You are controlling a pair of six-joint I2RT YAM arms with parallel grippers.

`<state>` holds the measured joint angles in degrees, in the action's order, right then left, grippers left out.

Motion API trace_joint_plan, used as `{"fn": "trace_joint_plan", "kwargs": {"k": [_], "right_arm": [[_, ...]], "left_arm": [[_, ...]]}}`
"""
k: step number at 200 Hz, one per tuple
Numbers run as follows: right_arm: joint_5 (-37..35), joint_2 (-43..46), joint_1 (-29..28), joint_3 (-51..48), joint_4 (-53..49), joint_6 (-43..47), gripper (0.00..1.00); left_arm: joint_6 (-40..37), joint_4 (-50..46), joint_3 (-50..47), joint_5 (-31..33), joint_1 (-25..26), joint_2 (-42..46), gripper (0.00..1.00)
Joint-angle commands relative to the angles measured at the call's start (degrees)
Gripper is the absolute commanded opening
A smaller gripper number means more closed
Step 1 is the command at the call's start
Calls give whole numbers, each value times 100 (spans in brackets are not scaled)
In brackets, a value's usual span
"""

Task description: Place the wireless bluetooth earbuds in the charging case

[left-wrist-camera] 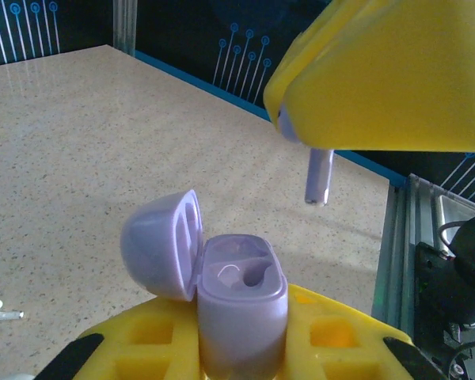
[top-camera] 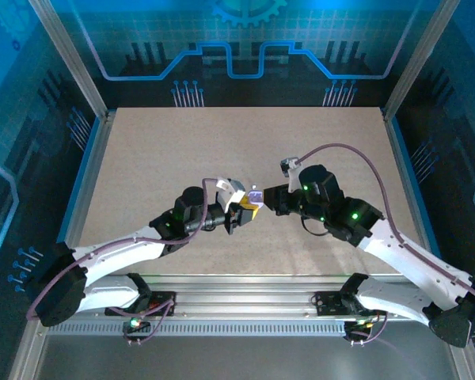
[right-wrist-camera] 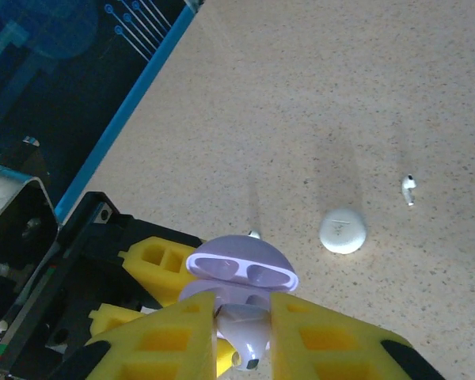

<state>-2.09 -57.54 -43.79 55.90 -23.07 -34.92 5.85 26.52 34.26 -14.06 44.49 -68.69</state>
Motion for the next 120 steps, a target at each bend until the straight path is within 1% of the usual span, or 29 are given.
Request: {"fn": "trace_joint_plan", "kwargs": {"k": [1,36,120], "right_arm": [[217,63,57,-61,542,46,22],[370,-42,58,-112,821,20,22],[506,-56,62,-315,795,7,22]], "left_arm": [[-128,323,175,-213,61,-15,19],[-145,328,187,-235,68,37,19],[-166,345,143,-163,70,188,19]]}}
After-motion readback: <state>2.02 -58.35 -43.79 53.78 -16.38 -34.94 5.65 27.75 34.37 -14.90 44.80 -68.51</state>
